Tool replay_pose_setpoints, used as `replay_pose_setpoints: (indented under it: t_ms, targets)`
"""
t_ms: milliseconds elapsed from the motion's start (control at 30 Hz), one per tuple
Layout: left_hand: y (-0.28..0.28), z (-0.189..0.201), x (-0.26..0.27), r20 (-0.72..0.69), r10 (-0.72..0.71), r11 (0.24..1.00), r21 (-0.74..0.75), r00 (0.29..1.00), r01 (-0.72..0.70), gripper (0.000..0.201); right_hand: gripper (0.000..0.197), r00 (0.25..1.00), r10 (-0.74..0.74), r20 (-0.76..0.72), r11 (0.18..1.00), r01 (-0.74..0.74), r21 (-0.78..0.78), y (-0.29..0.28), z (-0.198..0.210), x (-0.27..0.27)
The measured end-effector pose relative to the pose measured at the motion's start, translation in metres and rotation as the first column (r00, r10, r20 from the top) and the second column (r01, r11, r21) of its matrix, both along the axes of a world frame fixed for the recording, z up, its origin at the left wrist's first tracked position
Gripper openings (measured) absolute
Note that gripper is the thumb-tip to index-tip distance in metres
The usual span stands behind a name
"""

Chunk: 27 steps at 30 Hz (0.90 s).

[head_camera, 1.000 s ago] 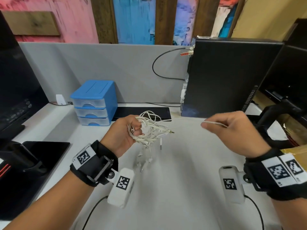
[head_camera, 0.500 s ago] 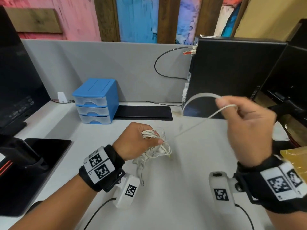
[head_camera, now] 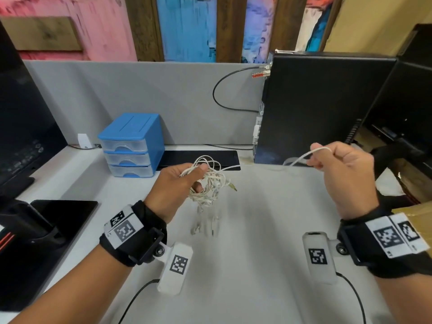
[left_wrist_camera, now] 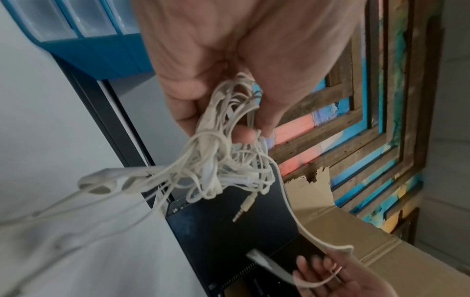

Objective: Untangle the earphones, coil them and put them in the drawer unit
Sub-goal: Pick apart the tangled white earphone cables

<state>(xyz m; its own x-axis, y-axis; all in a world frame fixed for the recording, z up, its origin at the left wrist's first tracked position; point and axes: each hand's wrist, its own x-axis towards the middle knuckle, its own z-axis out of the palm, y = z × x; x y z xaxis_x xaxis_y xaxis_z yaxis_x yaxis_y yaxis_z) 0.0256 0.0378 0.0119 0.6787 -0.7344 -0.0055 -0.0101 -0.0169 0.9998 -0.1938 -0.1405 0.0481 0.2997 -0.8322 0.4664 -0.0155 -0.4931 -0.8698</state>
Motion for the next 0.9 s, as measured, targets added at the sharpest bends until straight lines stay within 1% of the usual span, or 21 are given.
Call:
replay_pose_setpoints:
  t_ms: [33, 100, 133, 200, 233, 333, 367, 433, 500, 533, 567, 600, 667, 700, 733, 833, 867, 900]
  targets:
    - [0.000, 0.000, 0.000, -0.023, -0.007, 1.000, -0.010, 1.000, 0.007, 0.029, 0.024, 1.000, -0.003, -0.003, 1.000, 0.003, 0.018, 0.001, -0.004, 0.002]
    - [0.001, 0.001, 0.000, -0.067, -0.038, 0.999, -0.035, 0.997, 0.036, 0.037, 0.020, 1.000, 0.008, -0.008, 0.998, -0.008, 0.062, 0.005, -0.009, 0.007]
    - [0.001, 0.002, 0.000, -0.086, -0.052, 0.998, -0.046, 0.995, 0.049, 0.039, 0.017, 0.999, 0.043, -0.011, 0.995, -0.042, 0.092, 0.009, -0.010, 0.010]
    - [0.002, 0.005, -0.002, -0.116, -0.070, 0.996, -0.069, 0.991, 0.062, 0.038, 0.010, 0.984, 0.178, -0.012, 0.962, -0.172, 0.211, 0.018, -0.009, 0.013]
    - [0.002, 0.006, -0.002, -0.125, -0.076, 0.994, -0.082, 0.989, 0.066, 0.037, 0.012, 0.966, 0.258, -0.028, 0.930, -0.241, 0.276, 0.024, -0.009, 0.015]
    - [0.003, 0.008, -0.004, -0.118, -0.078, 0.992, -0.103, 0.990, 0.066, 0.034, 0.011, 0.868, 0.474, -0.148, 0.829, -0.383, 0.407, 0.038, -0.015, 0.020]
    - [0.004, 0.008, -0.004, -0.110, -0.071, 0.993, -0.102, 0.991, 0.060, 0.034, 0.017, 0.822, 0.536, -0.193, 0.800, -0.422, 0.427, 0.040, -0.018, 0.021]
    - [0.004, 0.009, -0.005, -0.091, -0.064, 0.993, -0.101, 0.994, 0.055, 0.033, 0.032, 0.748, 0.627, -0.217, 0.740, -0.485, 0.467, 0.044, -0.021, 0.022]
    - [0.004, 0.010, -0.007, -0.076, -0.074, 0.993, -0.102, 0.994, 0.066, 0.029, 0.040, 0.708, 0.685, -0.169, 0.677, -0.534, 0.506, 0.047, -0.023, 0.023]
    - [0.004, 0.010, -0.008, -0.060, -0.081, 0.993, -0.097, 0.995, 0.075, 0.026, 0.043, 0.709, 0.690, -0.148, 0.666, -0.541, 0.513, 0.048, -0.023, 0.024]
    - [0.004, 0.011, -0.010, -0.036, -0.088, 0.993, -0.086, 0.995, 0.084, 0.023, 0.046, 0.727, 0.669, -0.153, 0.689, -0.530, 0.495, 0.049, -0.025, 0.027]
    - [0.004, 0.010, -0.011, -0.005, -0.096, 0.993, -0.074, 0.995, 0.095, 0.021, 0.049, 0.763, 0.617, -0.194, 0.749, -0.494, 0.441, 0.049, -0.027, 0.029]
    - [0.005, 0.010, -0.015, 0.063, -0.112, 0.992, -0.056, 0.992, 0.116, 0.020, 0.048, 0.836, 0.435, -0.334, 0.897, -0.369, 0.244, 0.049, -0.031, 0.032]
    - [0.005, 0.010, -0.017, 0.090, -0.118, 0.991, -0.050, 0.989, 0.123, 0.019, 0.045, 0.856, 0.366, -0.365, 0.931, -0.335, 0.148, 0.050, -0.032, 0.032]
    - [0.005, 0.009, -0.018, 0.107, -0.122, 0.991, -0.047, 0.987, 0.128, 0.019, 0.039, 0.868, 0.346, -0.355, 0.937, -0.338, 0.087, 0.051, -0.032, 0.032]
    - [0.005, 0.008, -0.021, 0.125, -0.134, 0.989, -0.047, 0.983, 0.140, 0.019, 0.008, 0.886, 0.397, -0.240, 0.913, -0.409, 0.000, 0.057, -0.032, 0.032]
    - [0.005, 0.008, -0.021, 0.128, -0.136, 0.988, -0.053, 0.982, 0.143, 0.019, 0.004, 0.887, 0.410, -0.213, 0.907, -0.422, -0.013, 0.058, -0.032, 0.032]
    - [0.005, 0.009, -0.022, 0.130, -0.137, 0.987, -0.065, 0.982, 0.146, 0.020, 0.005, 0.891, 0.411, -0.190, 0.907, -0.421, -0.014, 0.058, -0.032, 0.033]
